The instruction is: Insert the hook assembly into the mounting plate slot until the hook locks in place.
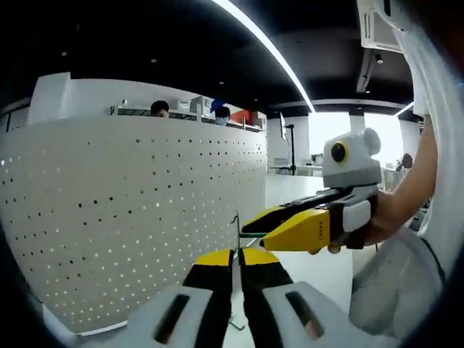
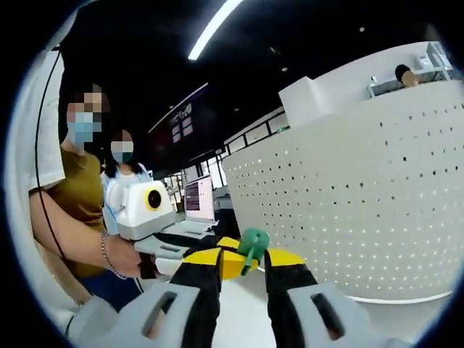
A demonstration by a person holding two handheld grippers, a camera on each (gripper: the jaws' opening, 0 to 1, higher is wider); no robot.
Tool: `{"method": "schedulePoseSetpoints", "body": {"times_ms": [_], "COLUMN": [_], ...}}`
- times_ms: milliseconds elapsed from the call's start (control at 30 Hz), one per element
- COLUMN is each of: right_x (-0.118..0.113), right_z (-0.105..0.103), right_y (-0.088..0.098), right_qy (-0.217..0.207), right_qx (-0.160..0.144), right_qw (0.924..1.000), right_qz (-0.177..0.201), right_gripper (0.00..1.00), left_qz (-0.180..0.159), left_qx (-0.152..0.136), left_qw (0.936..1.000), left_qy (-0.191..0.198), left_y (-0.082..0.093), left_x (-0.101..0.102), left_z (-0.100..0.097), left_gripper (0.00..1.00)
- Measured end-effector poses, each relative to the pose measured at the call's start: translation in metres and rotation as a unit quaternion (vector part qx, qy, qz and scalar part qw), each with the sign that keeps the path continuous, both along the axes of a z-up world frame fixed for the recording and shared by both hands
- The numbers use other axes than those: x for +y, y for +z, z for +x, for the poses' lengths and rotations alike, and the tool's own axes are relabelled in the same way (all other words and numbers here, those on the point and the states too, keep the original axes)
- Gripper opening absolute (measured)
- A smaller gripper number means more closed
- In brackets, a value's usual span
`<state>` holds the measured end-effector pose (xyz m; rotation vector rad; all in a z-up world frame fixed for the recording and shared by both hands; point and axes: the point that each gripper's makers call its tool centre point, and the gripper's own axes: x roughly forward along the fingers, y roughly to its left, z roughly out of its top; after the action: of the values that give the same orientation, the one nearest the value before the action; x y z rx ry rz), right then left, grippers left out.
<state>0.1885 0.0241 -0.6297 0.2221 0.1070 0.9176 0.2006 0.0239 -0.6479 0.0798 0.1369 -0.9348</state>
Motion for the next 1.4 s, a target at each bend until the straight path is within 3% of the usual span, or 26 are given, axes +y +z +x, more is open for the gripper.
{"method": "schedulePoseSetpoints", "body": {"times_ms": [400, 967, 1400], "right_x": [-0.0016, -0.0059, -0.0043], "right_z": [0.0045, 0.0095, 0.0085], "right_y": [-0.0018, 0.0046, 0.0042], "right_qy": [-0.017, -0.058, -0.053], "right_qx": [-0.004, 0.013, 0.022], "right_qw": [0.9998, 0.9975, 0.9979], "right_qz": [0.000, 0.037, 0.031], "right_gripper": [0.07, 0.02, 0.01], "left_qz": [-0.003, -0.019, -0.016], "left_qx": [0.002, -0.001, -0.001], "left_qw": [1.0000, 0.9997, 0.9997], "left_qy": [0.000, 0.015, 0.018], "left_y": [0.0001, 0.0062, 0.0046], "left_x": [-0.0016, -0.0034, -0.0027], "left_z": [-0.0033, -0.0001, -0.0008], "left_gripper": [0.03, 0.03, 0.03]}}
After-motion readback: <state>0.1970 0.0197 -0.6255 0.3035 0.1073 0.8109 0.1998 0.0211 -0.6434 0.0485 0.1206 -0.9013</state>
